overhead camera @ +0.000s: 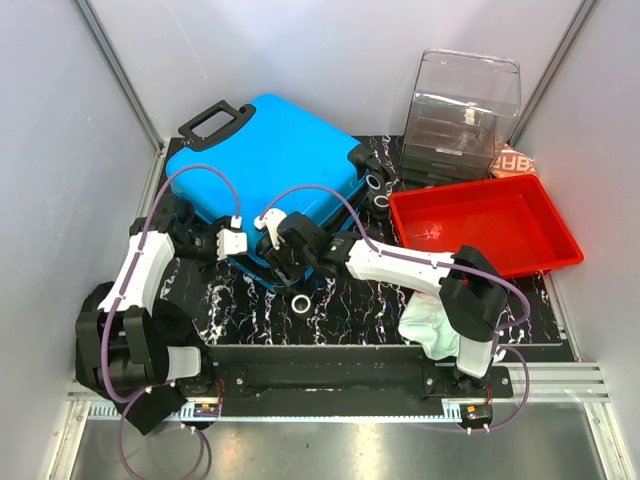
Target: Open, take out, and arrange the luggage
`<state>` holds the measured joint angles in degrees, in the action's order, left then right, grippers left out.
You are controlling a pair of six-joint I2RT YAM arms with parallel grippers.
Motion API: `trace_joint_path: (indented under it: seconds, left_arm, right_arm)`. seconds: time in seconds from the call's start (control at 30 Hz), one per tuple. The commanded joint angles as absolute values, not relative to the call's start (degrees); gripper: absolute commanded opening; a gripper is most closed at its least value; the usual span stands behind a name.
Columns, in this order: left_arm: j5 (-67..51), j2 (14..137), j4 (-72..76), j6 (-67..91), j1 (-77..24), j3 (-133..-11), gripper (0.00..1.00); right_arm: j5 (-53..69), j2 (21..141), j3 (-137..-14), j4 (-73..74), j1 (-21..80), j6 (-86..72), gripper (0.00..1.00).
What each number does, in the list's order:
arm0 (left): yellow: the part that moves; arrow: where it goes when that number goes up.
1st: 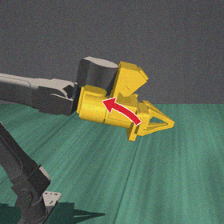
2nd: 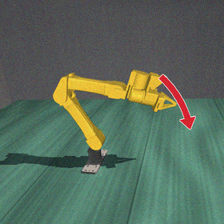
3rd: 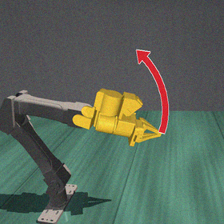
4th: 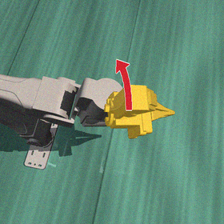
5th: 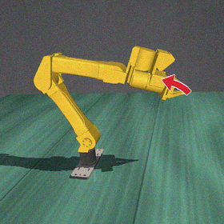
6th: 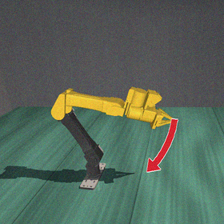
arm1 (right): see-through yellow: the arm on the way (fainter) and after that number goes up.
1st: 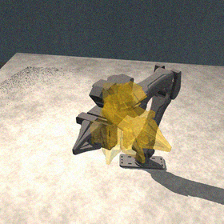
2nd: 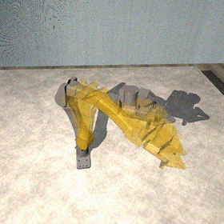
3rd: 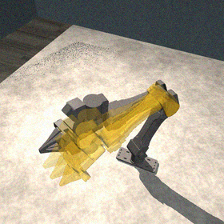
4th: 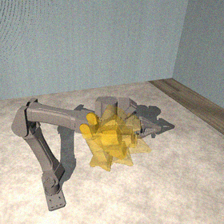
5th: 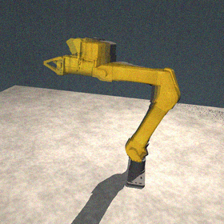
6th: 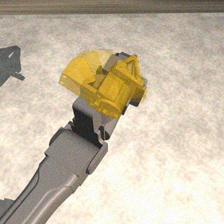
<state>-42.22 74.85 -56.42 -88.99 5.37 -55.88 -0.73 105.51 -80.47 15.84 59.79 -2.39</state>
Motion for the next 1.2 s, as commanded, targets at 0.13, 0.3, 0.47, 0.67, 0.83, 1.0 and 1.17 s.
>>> trace_joint_path:
  seconds: [0.13,0.3,0.47,0.67,0.83,1.0,1.17]
  left_arm:
    - [-49.6,69.2,-64.1,-94.3,4.4,-61.3,0.93]
    - [-51.8,67.1,-73.6,-98.4,4.5,-63.1,0.93]
    - [-51.0,64.0,-77.4,-101.2,4.4,-62.1,0.94]
    - [-49.1,63.9,-76.3,-101.8,4.4,-58.9,0.93]
    - [-49.7,63.8,-70.1,-99.2,4.4,-57.0,0.93]
    - [-48.6,65.5,-56.6,-93.7,4.5,-54.4,0.93]
    - [-46.0,67.4,-47.1,-91.9,2.6,-50.3,0.94]
  right_arm:
    - [14.1,97.1,-81.9,-1.5,53.3,-14.5,0.00]
    - [14.9,96.4,-83.1,-4.0,51.6,-16.5,0.00]
    - [16.2,97.2,-85.9,-4.4,50.1,-18.2,0.00]
    - [17.1,98.5,-87.8,-6.1,48.7,-21.2,0.00]
    - [17.2,97.9,-91.1,-6.0,48.3,-21.5,0.00]
    - [15.3,97.6,-91.9,-5.4,47.8,-21.5,0.00]
    - [14.0,97.9,-92.7,-5.3,47.5,-21.6,0.00]
